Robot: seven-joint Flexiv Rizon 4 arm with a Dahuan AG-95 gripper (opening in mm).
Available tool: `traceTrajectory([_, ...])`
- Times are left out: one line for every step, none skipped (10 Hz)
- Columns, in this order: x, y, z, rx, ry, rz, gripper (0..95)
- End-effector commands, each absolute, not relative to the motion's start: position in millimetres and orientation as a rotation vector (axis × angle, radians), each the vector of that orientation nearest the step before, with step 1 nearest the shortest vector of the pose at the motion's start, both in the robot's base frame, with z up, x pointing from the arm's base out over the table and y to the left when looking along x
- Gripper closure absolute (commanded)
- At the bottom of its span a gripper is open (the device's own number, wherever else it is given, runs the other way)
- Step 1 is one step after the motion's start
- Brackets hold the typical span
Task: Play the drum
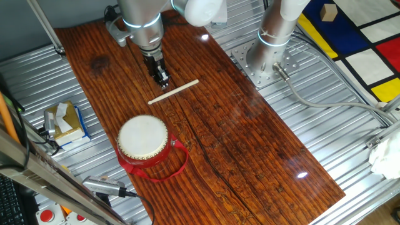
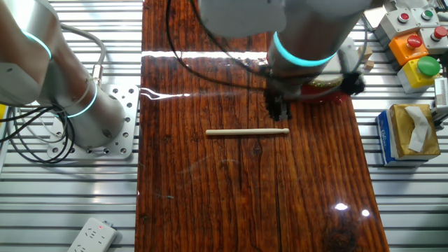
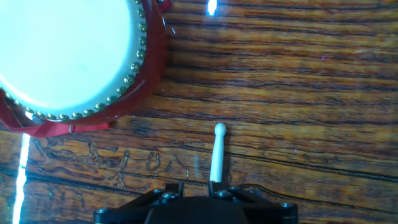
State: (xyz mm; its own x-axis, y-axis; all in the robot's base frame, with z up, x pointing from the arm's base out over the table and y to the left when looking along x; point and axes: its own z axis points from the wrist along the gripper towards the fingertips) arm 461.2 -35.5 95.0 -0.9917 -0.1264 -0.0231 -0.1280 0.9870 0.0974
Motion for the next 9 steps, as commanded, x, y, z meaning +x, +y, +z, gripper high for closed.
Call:
traceTrajectory([461.1, -36.8, 111.8, -0.189, 3.101, 0.150, 95.0])
traceTrajectory([462.0, -36.7, 115.3, -0.194, 3.105, 0.135, 95.0])
traceTrajectory([466.0, -33.2, 122.6, -0.198, 3.101, 0.107, 95.0])
traceTrajectory([468.8, -28.4, 120.4, -0.206, 3.096, 0.110, 95.0])
traceTrajectory([470.6, -24.8, 119.0, -0.198, 3.099, 0.112, 95.0])
traceTrajectory([471.5, -22.2, 117.5, -0.195, 3.106, 0.130, 95.0])
traceTrajectory([471.3, -21.9, 116.4, -0.216, 3.104, 0.133, 95.0])
traceTrajectory([471.1, -21.6, 115.8, -0.225, 3.103, 0.138, 76.0])
traceTrajectory([470.9, -21.4, 114.2, -0.219, 3.107, 0.138, 76.0])
